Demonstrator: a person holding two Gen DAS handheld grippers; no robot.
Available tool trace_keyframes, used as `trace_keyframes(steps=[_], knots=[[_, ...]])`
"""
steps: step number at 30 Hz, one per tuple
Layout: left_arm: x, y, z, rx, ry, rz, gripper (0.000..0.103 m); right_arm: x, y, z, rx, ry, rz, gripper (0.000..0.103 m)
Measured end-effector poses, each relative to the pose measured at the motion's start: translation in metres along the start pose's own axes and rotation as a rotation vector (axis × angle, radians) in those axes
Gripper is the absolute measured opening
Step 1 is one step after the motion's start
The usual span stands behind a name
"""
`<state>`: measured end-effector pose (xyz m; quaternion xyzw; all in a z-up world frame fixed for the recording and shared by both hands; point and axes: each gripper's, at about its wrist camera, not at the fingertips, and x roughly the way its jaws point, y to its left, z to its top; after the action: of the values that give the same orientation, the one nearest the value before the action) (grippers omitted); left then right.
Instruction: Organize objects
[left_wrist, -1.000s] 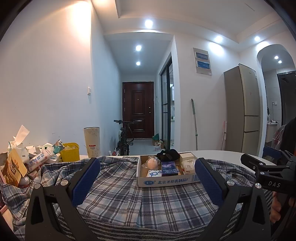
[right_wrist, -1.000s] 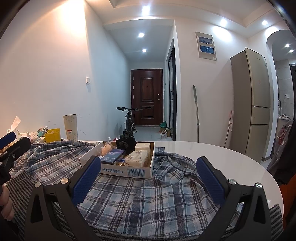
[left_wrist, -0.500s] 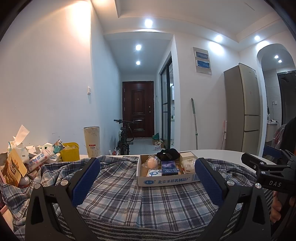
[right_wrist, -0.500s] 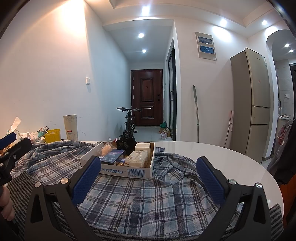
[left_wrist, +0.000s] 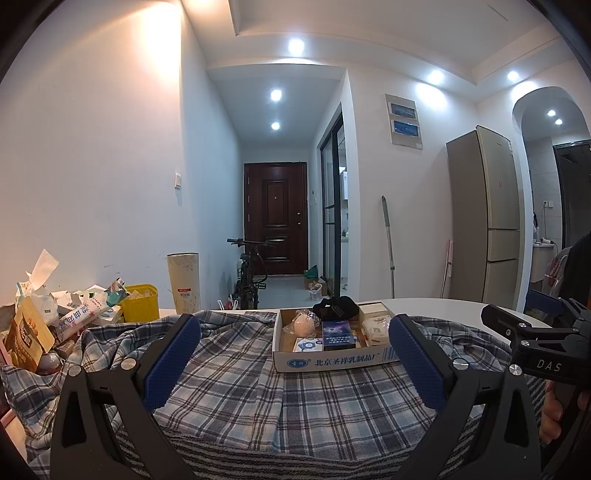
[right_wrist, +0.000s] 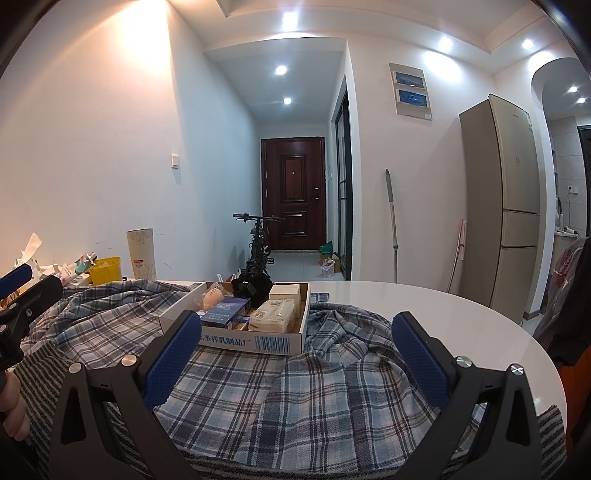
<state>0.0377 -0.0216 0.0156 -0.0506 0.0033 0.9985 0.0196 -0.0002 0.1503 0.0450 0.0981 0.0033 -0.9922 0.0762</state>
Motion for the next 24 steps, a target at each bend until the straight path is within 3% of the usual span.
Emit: trace_keyframes(steps=[24], knots=[[-0.0007,0.0013,-0.0007,0.002,-0.004,-0.001,0.103,-0.0002,0.0002,0.0000,0.001,-0.002,0.000,0.103]])
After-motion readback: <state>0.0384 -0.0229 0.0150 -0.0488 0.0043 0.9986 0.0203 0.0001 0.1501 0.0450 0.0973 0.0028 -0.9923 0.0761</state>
